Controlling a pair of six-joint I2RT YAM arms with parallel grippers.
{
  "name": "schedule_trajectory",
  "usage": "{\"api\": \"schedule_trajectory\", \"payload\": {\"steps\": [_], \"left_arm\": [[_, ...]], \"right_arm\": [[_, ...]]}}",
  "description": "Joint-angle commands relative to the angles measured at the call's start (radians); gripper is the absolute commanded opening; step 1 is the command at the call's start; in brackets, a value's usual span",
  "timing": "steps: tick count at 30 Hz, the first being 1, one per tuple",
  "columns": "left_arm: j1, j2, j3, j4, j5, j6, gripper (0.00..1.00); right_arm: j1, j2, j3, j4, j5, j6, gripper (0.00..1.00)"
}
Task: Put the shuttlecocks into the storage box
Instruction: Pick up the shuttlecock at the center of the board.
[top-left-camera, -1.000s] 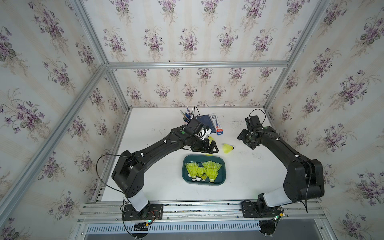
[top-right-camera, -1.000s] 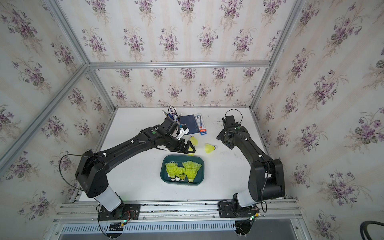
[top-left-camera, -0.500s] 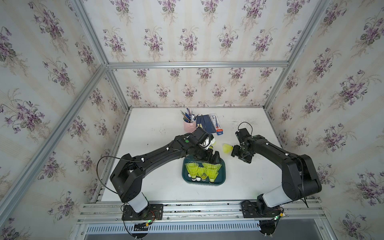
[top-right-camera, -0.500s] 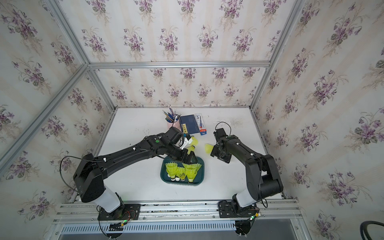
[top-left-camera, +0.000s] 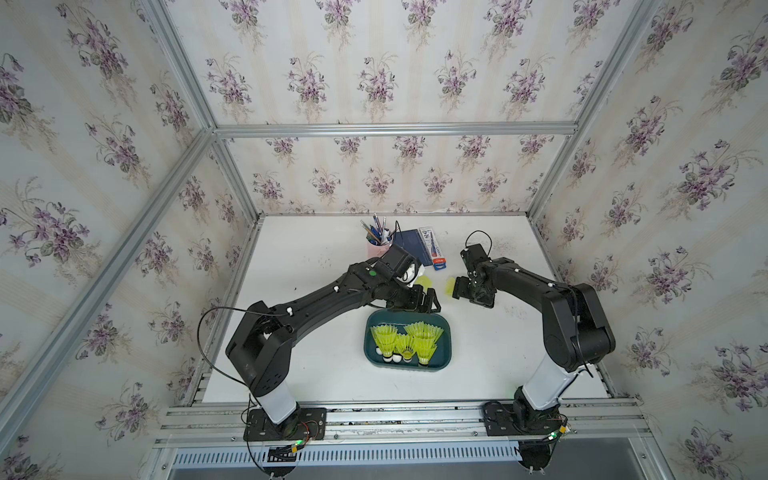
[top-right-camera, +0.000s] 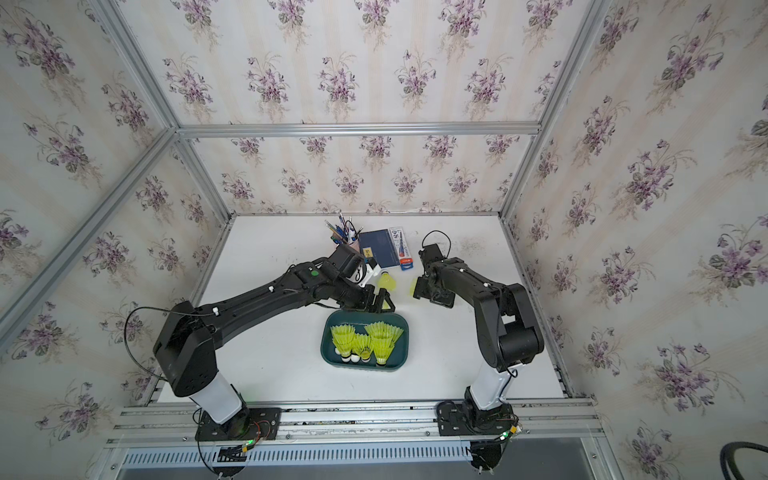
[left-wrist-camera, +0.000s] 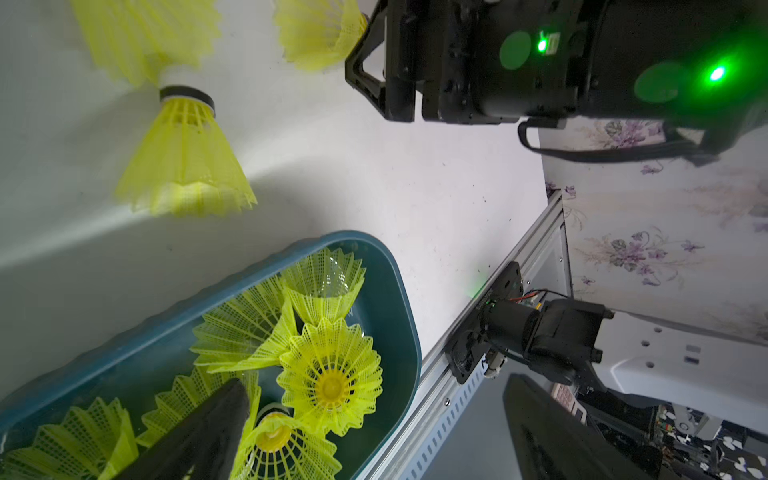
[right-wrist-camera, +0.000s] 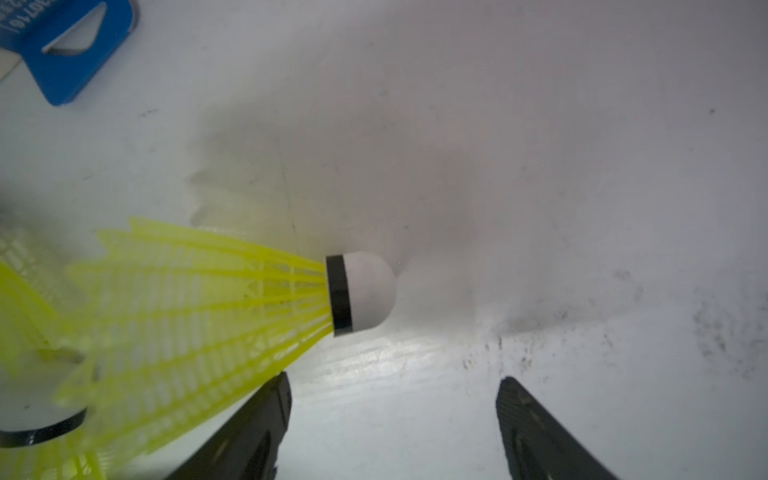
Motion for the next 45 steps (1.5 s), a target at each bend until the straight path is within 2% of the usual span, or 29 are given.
{"api": "schedule_trajectory", "payload": {"steps": [1,7,10,18,30,34,40,45], "left_arm": [[0.02,0.043,0.059,-0.019,0.016,-0.017,1.0],[0.039,0.116,0.143,-0.041,0.025,0.0,1.0],[0.042,0.132,0.159,-0.039,0.028,0.002,1.0],[0.05,0.141,0.162,-0.034,0.038,0.005,1.0],[0.061,0.145,0.162,-0.033,0.047,0.009,1.0],[0.063,0.143,0.157,-0.033,0.048,0.01,1.0],[0.064,0.139,0.15,-0.029,0.049,0.012,1.0],[0.064,0.131,0.137,-0.026,0.051,0.012,1.0]], "right_arm": [[-0.013,0.031,0.028,0.01,0.023,-0.037,0.81],[-0.046,0.095,0.095,0.007,0.022,-0.073,0.79],[-0.056,0.13,0.133,-0.004,0.032,-0.095,0.74],[-0.084,0.214,0.232,-0.038,0.044,-0.134,0.61],[-0.089,0.257,0.26,-0.045,0.032,-0.113,0.52],[-0.089,0.255,0.251,-0.036,0.032,-0.102,0.44],[-0.089,0.243,0.25,-0.035,0.038,-0.102,0.25],[-0.087,0.203,0.243,-0.039,0.034,-0.099,0.21]]}}
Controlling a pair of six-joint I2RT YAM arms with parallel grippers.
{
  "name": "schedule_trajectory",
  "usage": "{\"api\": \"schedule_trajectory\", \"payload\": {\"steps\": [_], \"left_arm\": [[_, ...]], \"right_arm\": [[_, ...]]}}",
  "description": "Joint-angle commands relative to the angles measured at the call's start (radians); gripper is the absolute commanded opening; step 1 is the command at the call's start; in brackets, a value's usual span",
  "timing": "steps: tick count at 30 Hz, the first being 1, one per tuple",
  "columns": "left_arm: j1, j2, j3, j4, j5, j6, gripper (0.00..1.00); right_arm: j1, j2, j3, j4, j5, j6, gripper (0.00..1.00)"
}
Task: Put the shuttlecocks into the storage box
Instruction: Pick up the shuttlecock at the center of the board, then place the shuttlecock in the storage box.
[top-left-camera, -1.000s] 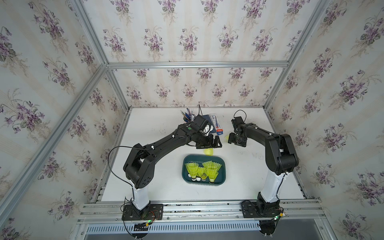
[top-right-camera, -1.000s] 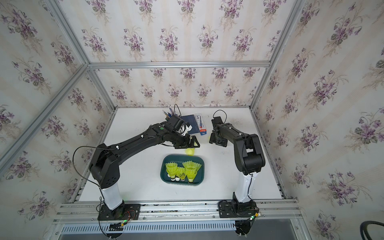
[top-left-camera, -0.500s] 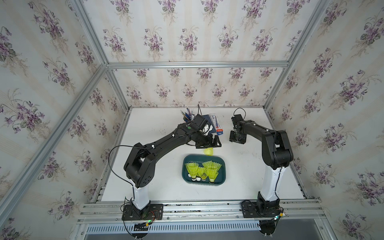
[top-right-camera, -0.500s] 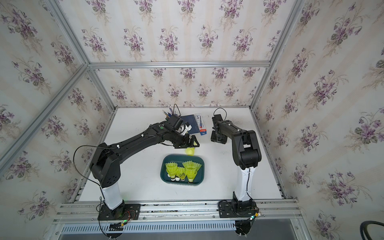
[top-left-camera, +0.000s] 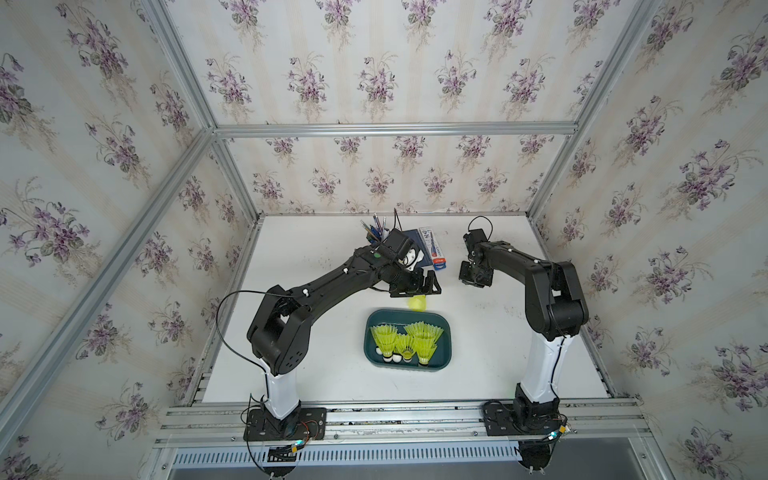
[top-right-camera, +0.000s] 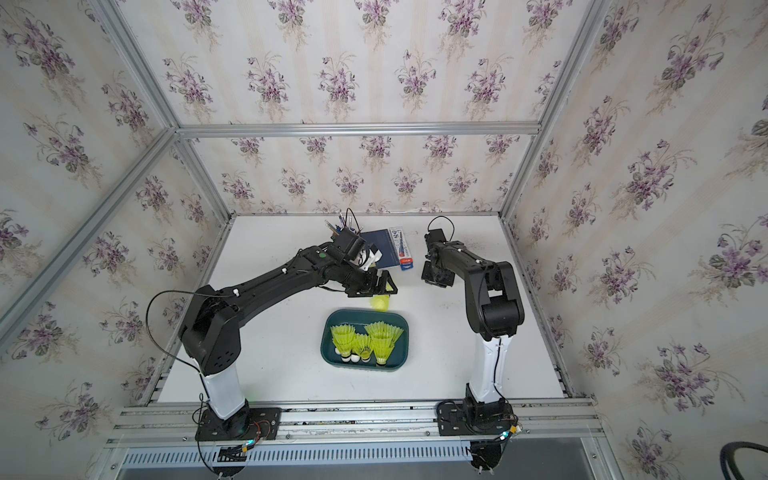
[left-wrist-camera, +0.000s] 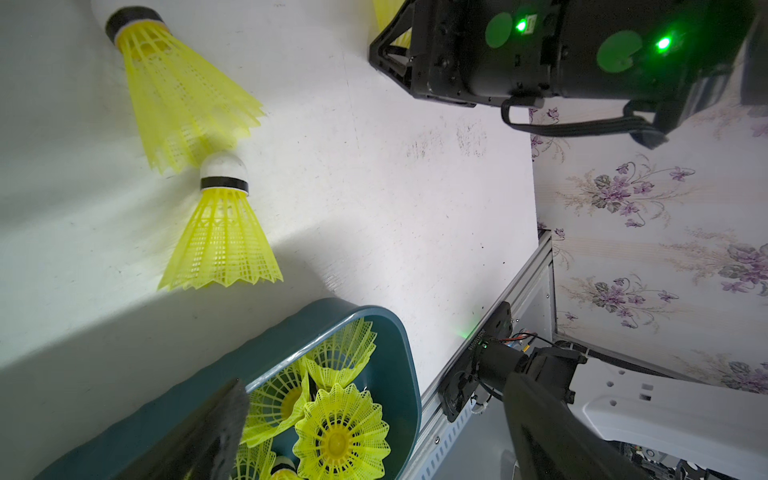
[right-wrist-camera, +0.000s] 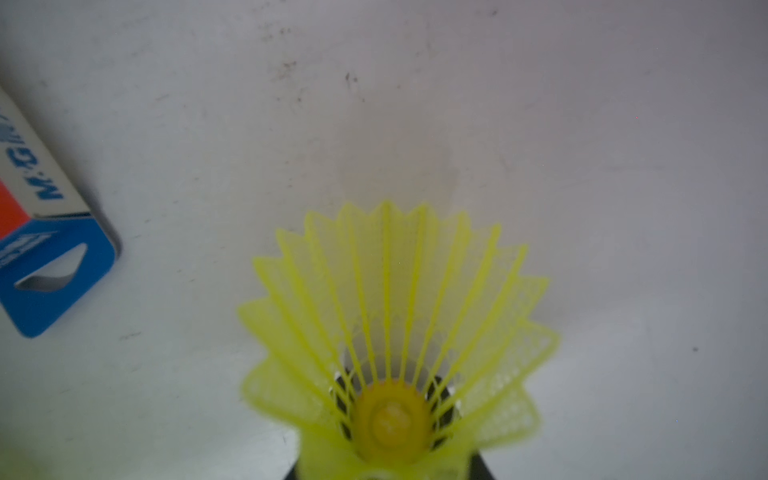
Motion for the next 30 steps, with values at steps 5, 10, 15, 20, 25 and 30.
{"api": "schedule_trajectory", "payload": {"steps": [5,10,15,20,25,30], "left_arm": [[0.0,-0.035,-0.014,-0.003,0.003,0.016,1.0],[0.001,-0.106,-0.055,-0.039,-0.019,0.032,1.0],[0.001,-0.227,-0.166,-0.073,-0.066,0.039,1.0],[0.001,-0.378,-0.302,-0.115,-0.106,0.042,1.0],[0.0,-0.542,-0.425,-0.156,-0.12,0.026,1.0],[0.0,-0.659,-0.527,-0.189,-0.135,0.012,1.0]], "right_arm": [[0.023,-0.101,-0.03,-0.038,-0.002,0.022,0.21],[0.104,-0.216,-0.069,-0.08,-0.009,0.055,0.22],[0.213,-0.356,-0.105,-0.141,-0.019,0.119,0.23],[0.389,-0.469,-0.103,-0.219,-0.016,0.214,0.25],[0.577,-0.524,-0.113,-0.265,-0.01,0.35,0.25],[0.751,-0.541,-0.139,-0.273,0.001,0.487,0.25]]}}
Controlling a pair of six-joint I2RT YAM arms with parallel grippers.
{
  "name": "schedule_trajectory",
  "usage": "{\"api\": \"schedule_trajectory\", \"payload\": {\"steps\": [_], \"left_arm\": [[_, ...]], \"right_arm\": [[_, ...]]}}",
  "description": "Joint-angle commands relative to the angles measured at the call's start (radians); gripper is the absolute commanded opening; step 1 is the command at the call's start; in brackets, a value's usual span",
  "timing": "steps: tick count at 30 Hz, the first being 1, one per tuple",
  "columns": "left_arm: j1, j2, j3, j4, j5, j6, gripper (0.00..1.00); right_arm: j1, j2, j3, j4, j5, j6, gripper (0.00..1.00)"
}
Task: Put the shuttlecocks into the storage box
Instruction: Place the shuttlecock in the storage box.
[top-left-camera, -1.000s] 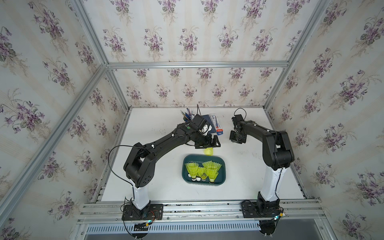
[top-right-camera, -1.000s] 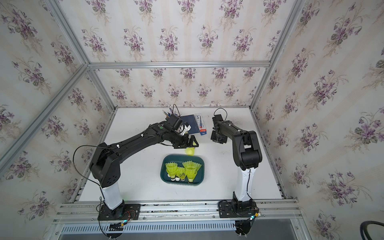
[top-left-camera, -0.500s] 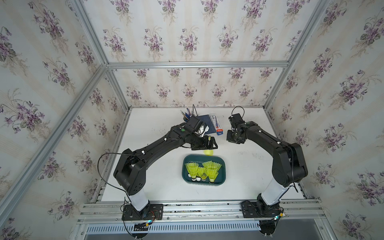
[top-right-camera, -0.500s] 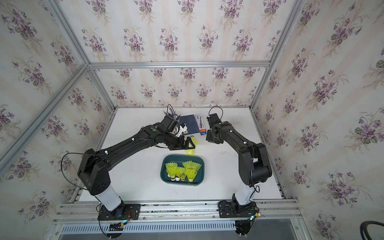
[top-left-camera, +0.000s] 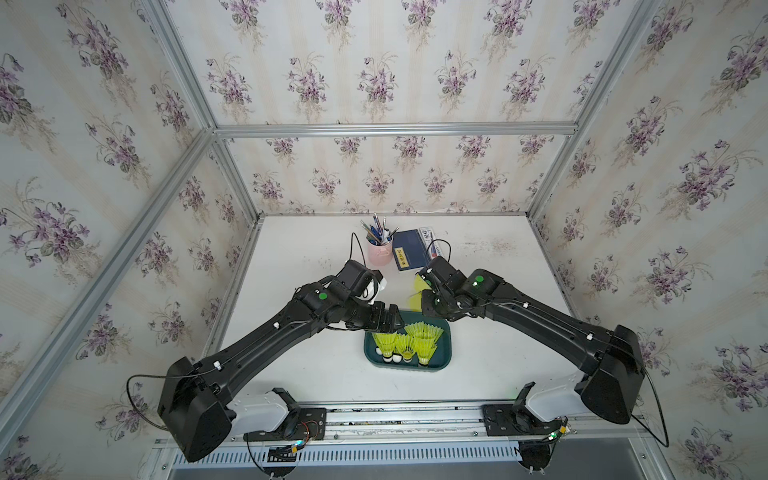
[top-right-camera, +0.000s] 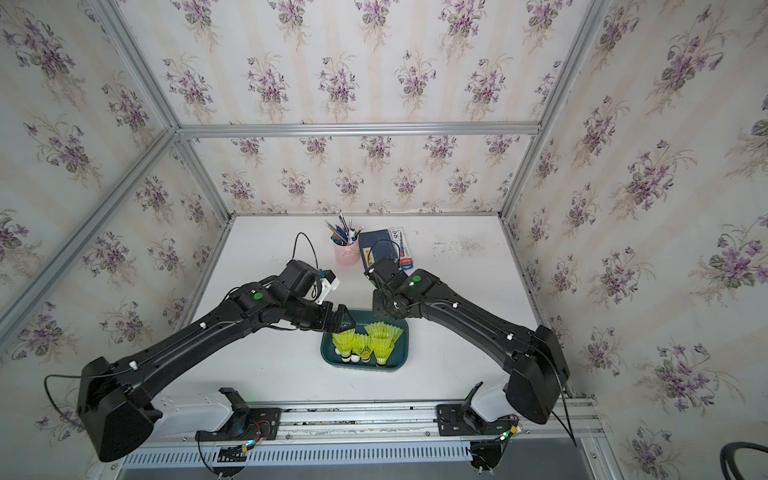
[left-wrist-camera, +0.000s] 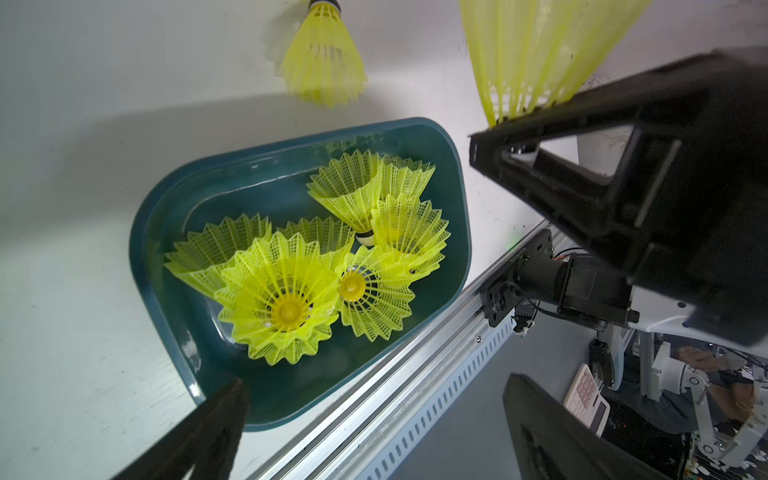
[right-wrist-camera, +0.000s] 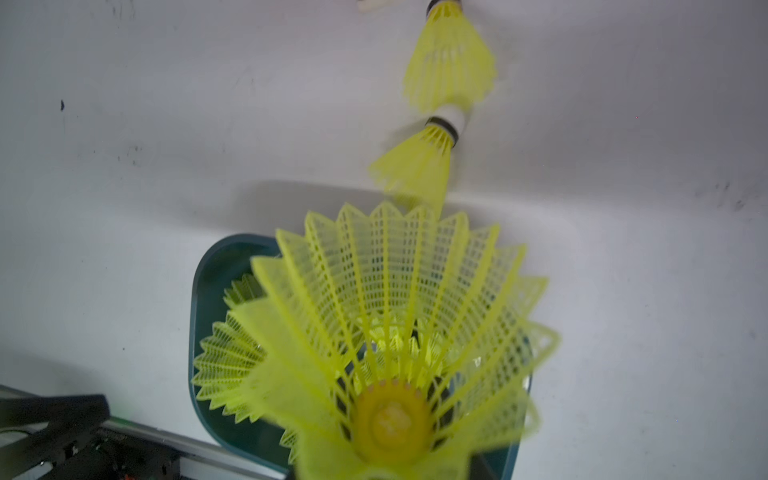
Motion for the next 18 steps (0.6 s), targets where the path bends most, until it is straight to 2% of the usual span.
{"api": "schedule_trajectory", "payload": {"steps": [1,8,18], "left_arm": [[0.0,-0.058,-0.048,-0.038,-0.019,-0.016,1.0],[-0.005,-0.162,-0.136,-0.034,0.008,-0.019,1.0],[-0.042,-0.205,-0.202,0.027,0.002,-0.047,1.0]], "right_arm": [[0.083,-0.008,-0.017,-0.026,0.017,0.146,0.25],[0.223,0.039,-0.03,0.004,0.028,0.254,0.25],[0.239,0.069,-0.048,0.043,0.032,0.273,0.25]]}}
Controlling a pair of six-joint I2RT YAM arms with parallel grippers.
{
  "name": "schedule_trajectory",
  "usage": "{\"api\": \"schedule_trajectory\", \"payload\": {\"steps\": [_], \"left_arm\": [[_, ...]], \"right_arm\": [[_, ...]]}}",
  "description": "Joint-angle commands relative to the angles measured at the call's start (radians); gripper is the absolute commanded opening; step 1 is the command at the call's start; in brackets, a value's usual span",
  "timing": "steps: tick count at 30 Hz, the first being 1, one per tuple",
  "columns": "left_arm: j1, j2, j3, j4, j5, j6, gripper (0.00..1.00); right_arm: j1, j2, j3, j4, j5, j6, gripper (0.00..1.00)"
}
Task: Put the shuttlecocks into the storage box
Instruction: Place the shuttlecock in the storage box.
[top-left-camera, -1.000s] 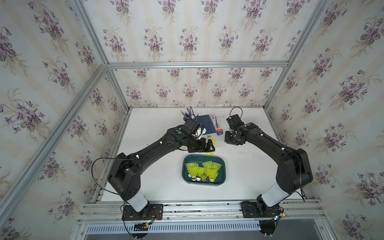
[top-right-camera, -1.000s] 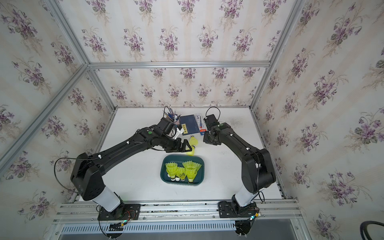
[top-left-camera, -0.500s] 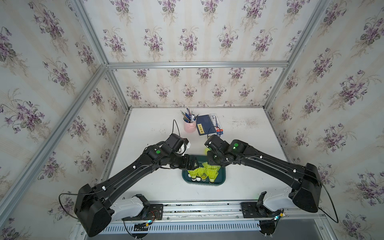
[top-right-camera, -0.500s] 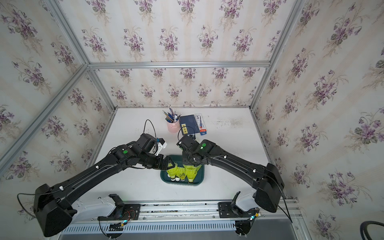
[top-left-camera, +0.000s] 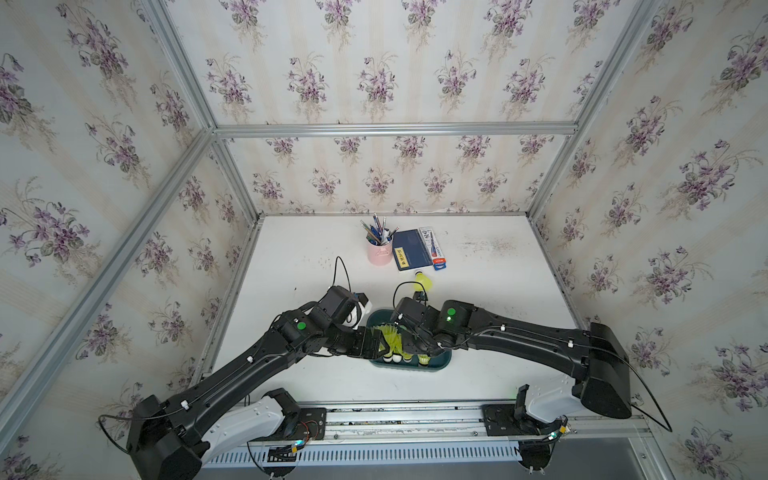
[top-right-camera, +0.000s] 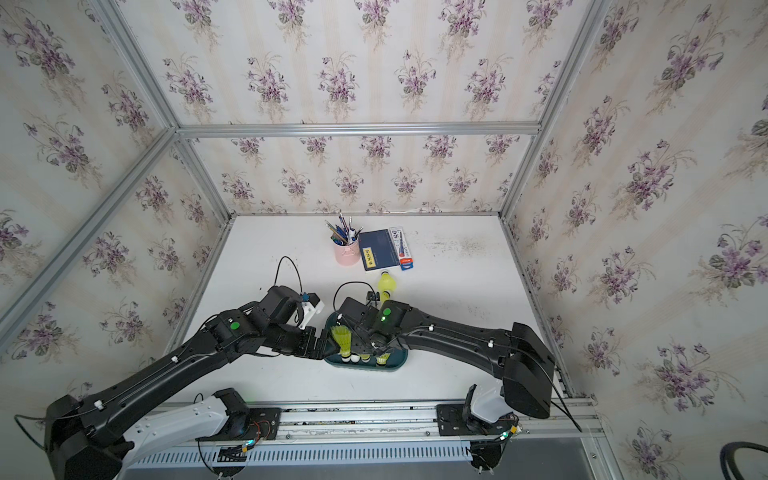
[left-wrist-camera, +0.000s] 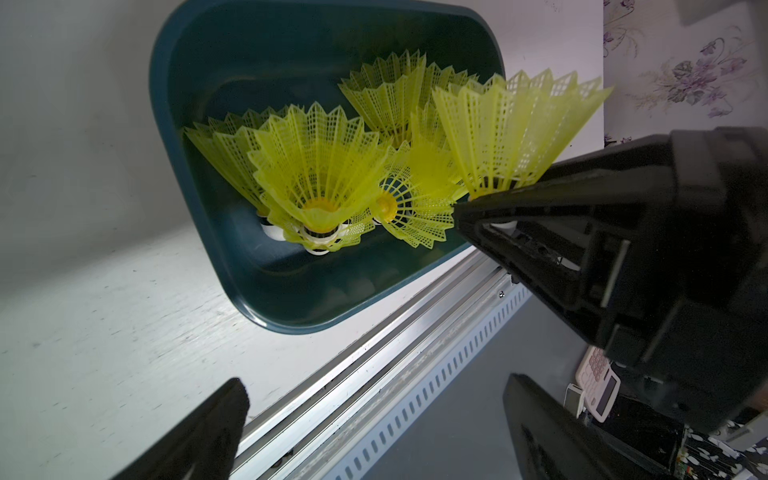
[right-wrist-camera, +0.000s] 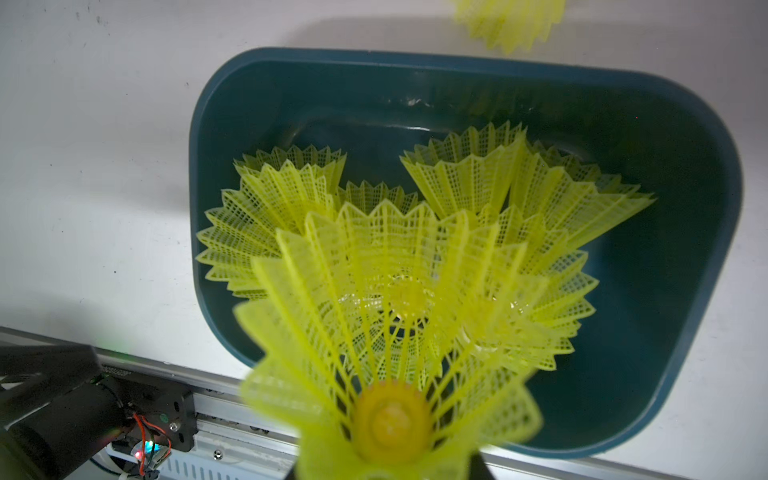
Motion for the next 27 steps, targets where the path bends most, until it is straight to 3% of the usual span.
{"api": "schedule_trajectory", "payload": {"steps": [1,13,22,27], "left_arm": [[-0.011,-0.001,-0.005,0.047,-0.007,-0.012,1.0],[-0.024,0.009,-0.007,0.063,-0.017,-0.027,1.0],[-0.028,0.017,-0.002,0.071,-0.02,-0.03,1.0],[-0.03,0.019,0.0,0.075,-0.023,-0.035,1.0]], "right_arm": [[0.001,0.019,0.009,0.021,0.01,0.005,0.25],[0.001,0.08,0.028,-0.004,0.012,-0.004,0.26],[0.002,0.086,0.028,-0.012,0.016,-0.012,0.46],[0.001,0.074,0.033,-0.031,0.021,-0.012,0.47]]}}
